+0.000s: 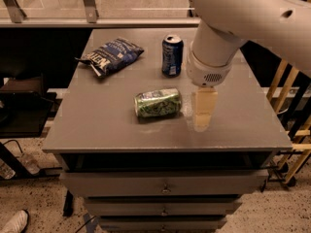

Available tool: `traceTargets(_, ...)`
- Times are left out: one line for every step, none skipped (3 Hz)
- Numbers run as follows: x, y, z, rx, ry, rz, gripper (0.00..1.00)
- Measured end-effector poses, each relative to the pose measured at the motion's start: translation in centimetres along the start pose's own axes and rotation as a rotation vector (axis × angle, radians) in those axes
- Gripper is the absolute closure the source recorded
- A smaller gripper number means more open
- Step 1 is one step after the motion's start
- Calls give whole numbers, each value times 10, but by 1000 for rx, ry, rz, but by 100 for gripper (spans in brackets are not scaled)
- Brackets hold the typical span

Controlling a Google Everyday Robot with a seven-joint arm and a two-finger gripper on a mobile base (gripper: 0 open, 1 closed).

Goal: Knock green can over

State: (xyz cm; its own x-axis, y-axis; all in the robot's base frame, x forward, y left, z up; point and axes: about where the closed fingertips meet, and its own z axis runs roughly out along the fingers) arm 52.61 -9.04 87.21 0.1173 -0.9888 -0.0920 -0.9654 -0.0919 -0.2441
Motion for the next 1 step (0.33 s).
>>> traceTargets(36,20,15,0,-37,57,0)
